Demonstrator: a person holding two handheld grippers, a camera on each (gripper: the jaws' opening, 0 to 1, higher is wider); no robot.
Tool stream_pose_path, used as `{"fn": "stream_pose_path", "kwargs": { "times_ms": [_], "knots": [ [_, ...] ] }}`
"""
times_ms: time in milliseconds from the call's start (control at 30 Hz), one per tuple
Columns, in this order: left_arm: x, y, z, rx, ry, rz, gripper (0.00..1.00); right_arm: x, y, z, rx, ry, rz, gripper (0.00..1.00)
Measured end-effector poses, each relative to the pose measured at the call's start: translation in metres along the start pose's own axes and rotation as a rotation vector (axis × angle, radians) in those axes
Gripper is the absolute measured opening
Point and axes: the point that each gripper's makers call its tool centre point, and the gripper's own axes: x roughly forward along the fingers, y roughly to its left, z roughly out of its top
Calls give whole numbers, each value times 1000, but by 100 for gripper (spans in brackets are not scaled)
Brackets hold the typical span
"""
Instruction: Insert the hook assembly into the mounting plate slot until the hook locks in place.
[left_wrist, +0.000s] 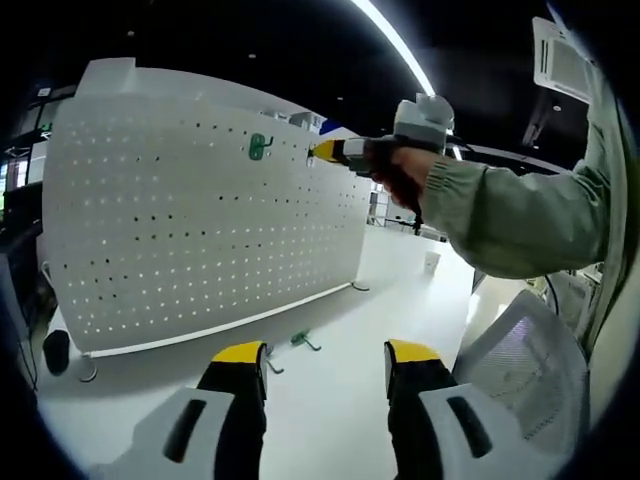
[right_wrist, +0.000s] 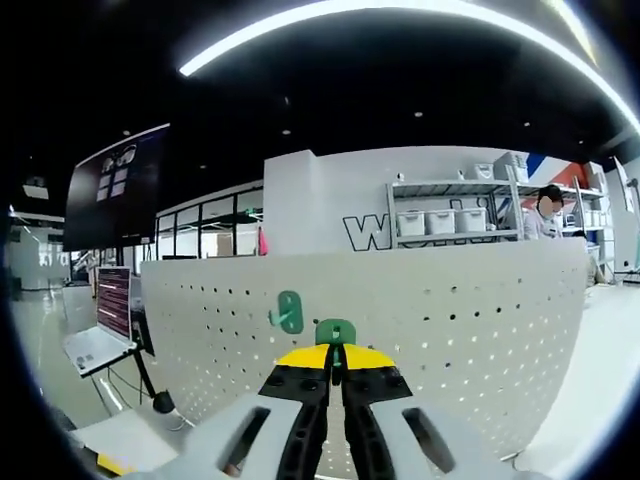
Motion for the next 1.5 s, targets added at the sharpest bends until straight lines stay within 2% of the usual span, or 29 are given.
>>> {"fn": "stream_pose_path", "kwargs": {
  "times_ms": [233,700,1500],
  "knots": [
    [-4,4,-3,-6,2,18,48,14,0,-1,-16,-10,-20,1],
    [-4,6,-4,-14,5,23,48,36,-1,11,-39,-38,-37,1],
    [-7,9,-5,-19,7,27,48,52,-6,8,-35,-24,-66,1]
  ]
}}
